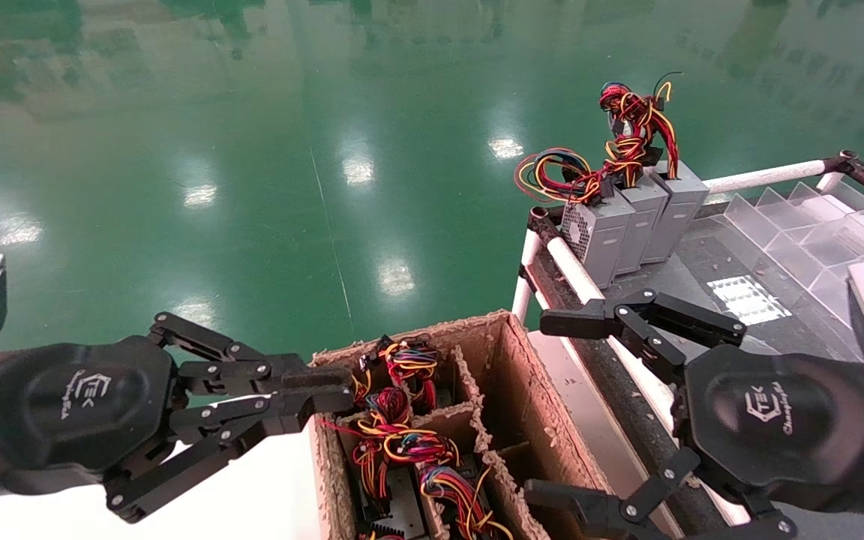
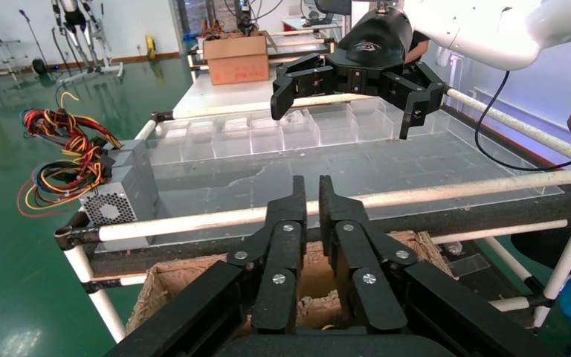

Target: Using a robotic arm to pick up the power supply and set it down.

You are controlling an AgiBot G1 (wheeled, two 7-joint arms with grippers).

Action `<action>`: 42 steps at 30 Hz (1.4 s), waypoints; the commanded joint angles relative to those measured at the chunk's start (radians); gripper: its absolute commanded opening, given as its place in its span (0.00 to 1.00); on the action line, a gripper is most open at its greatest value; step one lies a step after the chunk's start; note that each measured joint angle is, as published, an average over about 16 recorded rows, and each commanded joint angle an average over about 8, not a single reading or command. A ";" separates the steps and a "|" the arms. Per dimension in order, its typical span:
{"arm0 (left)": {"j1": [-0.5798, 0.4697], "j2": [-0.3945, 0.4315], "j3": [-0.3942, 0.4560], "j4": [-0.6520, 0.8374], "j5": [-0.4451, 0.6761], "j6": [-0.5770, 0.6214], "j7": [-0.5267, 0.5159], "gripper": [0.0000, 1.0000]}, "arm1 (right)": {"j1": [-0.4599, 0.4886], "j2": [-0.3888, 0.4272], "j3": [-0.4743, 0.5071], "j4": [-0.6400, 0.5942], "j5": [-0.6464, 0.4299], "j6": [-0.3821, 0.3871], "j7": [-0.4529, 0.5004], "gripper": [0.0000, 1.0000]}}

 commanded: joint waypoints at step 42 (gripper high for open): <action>-0.001 0.000 0.001 0.001 -0.001 0.000 0.001 1.00 | 0.035 -0.118 -0.230 -0.005 -0.219 -0.064 0.186 1.00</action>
